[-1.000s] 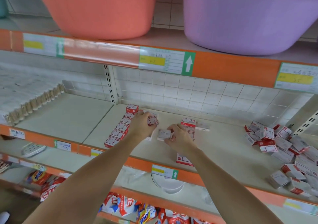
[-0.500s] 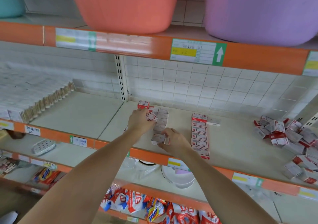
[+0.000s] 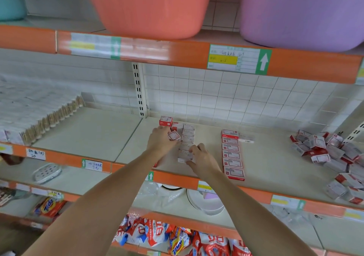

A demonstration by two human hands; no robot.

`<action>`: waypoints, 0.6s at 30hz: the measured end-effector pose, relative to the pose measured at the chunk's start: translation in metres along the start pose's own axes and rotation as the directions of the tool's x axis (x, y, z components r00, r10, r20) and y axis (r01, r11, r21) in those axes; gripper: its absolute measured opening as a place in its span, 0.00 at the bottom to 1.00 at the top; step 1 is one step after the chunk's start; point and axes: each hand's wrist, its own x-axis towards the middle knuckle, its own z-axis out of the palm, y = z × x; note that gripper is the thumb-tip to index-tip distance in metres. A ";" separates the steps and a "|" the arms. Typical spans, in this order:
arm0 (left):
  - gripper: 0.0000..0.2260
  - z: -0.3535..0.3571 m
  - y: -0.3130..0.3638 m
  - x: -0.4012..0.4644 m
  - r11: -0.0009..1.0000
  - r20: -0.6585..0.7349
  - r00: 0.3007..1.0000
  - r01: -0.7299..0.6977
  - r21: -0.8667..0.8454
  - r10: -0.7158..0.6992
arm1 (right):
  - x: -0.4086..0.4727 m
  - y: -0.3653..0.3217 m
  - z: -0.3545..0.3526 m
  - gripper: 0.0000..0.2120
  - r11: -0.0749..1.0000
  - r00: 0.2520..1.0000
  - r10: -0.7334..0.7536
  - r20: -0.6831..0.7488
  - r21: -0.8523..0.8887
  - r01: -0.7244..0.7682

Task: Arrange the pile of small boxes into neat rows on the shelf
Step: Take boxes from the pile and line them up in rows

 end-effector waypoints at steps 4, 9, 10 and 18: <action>0.12 0.001 0.003 0.002 0.999 0.019 1.000 -0.015 -0.031 0.015 | 0.001 0.000 -0.001 0.21 1.000 1.000 0.009 0.012 0.017 -0.009; 0.13 -0.002 0.007 0.006 0.999 0.049 0.999 -0.021 -0.048 0.023 | 0.006 0.001 -0.011 0.23 0.998 0.999 -0.040 -0.029 -0.040 0.039; 0.13 -0.004 0.010 0.006 0.999 0.073 0.997 -0.012 -0.045 0.015 | 0.008 -0.002 -0.013 0.23 0.998 0.998 -0.047 -0.040 -0.045 0.045; 0.17 -0.013 0.020 0.010 0.998 0.180 0.983 0.036 -0.042 -0.028 | 0.028 -0.024 -0.014 0.37 0.999 0.998 -0.021 -0.061 -0.032 0.019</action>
